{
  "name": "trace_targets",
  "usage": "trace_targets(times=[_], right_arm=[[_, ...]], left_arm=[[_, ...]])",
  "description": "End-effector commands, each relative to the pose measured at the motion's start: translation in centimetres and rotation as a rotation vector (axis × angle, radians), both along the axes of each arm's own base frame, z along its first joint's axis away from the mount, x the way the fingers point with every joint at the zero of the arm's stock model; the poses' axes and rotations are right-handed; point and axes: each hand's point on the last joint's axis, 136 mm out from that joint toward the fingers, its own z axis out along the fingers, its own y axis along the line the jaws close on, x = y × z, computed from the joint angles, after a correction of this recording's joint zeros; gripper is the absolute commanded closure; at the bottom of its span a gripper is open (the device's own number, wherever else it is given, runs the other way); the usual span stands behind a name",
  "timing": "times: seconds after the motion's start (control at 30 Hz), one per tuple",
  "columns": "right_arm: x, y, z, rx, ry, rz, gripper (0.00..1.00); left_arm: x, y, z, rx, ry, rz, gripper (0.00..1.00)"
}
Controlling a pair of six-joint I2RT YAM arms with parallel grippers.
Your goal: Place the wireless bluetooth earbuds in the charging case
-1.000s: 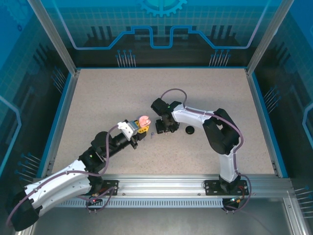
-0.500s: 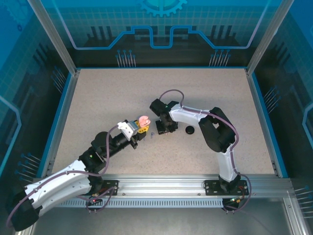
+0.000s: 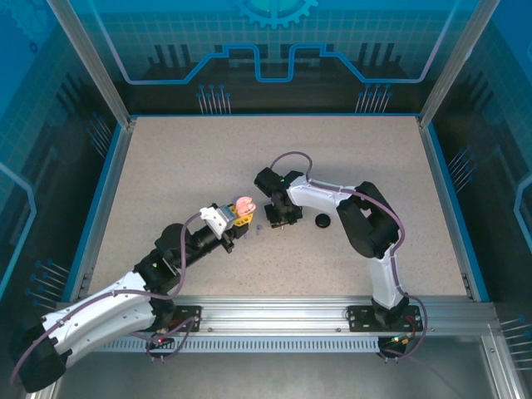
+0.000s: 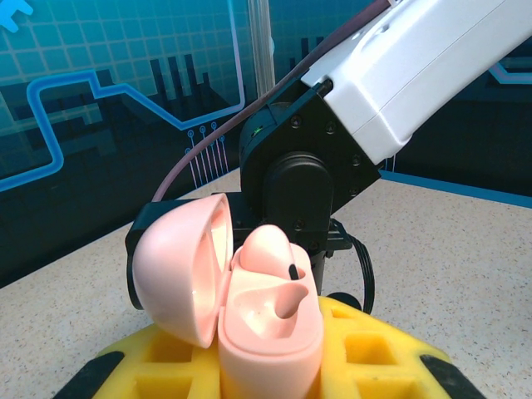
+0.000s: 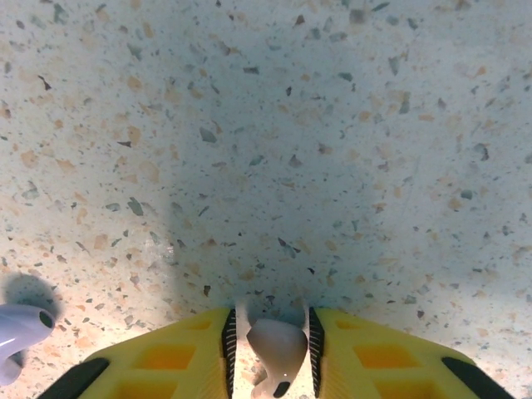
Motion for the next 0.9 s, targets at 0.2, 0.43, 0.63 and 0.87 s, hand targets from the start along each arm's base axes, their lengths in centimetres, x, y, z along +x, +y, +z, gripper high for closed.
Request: trace_targets(times=[0.2, 0.43, 0.63, 0.87], right_arm=[[-1.2, 0.4, -0.8, 0.031, 0.03, 0.047, 0.76], [-0.6, 0.2, 1.7, 0.075, -0.071, 0.083, 0.78], [-0.5, 0.0, 5.5, 0.162, -0.189, 0.119, 0.78], [-1.6, -0.2, 11.9, 0.365, -0.342, 0.226, 0.78]], left_arm=[[-0.2, 0.3, 0.1, -0.007, 0.001, 0.011, 1.0], [-0.3, 0.4, -0.1, -0.013, 0.012, 0.006, 1.0], [-0.6, 0.1, -0.3, -0.031, 0.031, -0.011, 1.0], [-1.4, -1.3, -0.4, -0.07, 0.05, -0.108, 0.99]])
